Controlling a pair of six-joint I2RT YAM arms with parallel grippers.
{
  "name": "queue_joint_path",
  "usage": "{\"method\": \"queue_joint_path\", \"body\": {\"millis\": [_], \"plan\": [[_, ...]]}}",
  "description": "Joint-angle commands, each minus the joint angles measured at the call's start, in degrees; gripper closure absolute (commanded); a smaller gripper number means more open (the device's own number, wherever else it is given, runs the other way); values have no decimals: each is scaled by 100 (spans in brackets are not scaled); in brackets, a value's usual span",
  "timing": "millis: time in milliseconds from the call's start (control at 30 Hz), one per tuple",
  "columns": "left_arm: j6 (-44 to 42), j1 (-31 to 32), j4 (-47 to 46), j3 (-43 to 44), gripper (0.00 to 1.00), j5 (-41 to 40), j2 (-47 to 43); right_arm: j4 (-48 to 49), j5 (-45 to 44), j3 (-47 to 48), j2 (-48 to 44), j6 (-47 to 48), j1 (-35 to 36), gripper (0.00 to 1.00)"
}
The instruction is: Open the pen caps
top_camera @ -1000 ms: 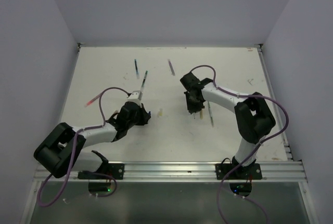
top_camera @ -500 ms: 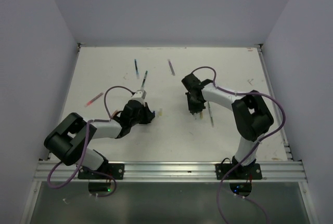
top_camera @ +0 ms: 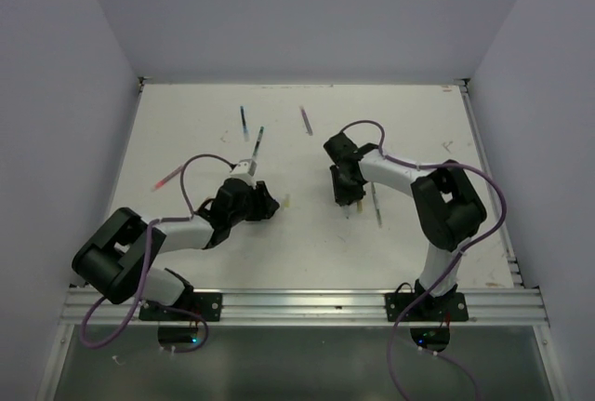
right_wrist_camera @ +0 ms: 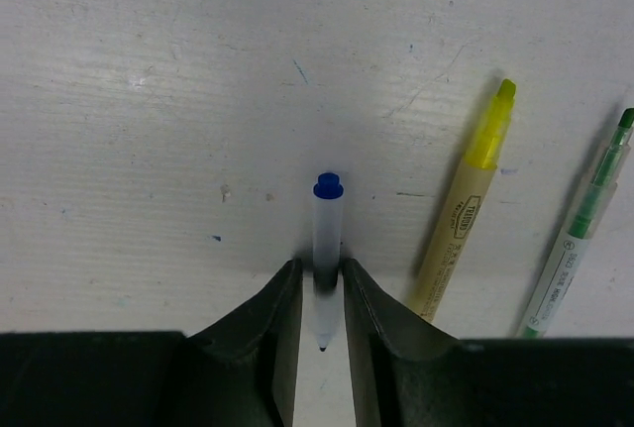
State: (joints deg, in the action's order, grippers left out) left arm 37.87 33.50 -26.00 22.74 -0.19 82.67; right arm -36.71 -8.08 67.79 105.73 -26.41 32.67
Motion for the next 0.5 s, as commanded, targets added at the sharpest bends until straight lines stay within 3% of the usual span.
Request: {"method": "queue_joint_path", "body": {"millis": [0,67,267,467], "plan": [[-69,-27,-72,-24,48,-52,-330,322,-159,-222,1,84,-15,66],[-95,-36,85,46,42,-96,-497,348,-247,-257,-87,119,-15,52],[-245,-36,682,607,34,-324,-849,419,-431,-188,-527,426,-6,40],[-262,-36,1070,995,28,-368,-1218,437,-519,857,-116,822,-6,31]]}}
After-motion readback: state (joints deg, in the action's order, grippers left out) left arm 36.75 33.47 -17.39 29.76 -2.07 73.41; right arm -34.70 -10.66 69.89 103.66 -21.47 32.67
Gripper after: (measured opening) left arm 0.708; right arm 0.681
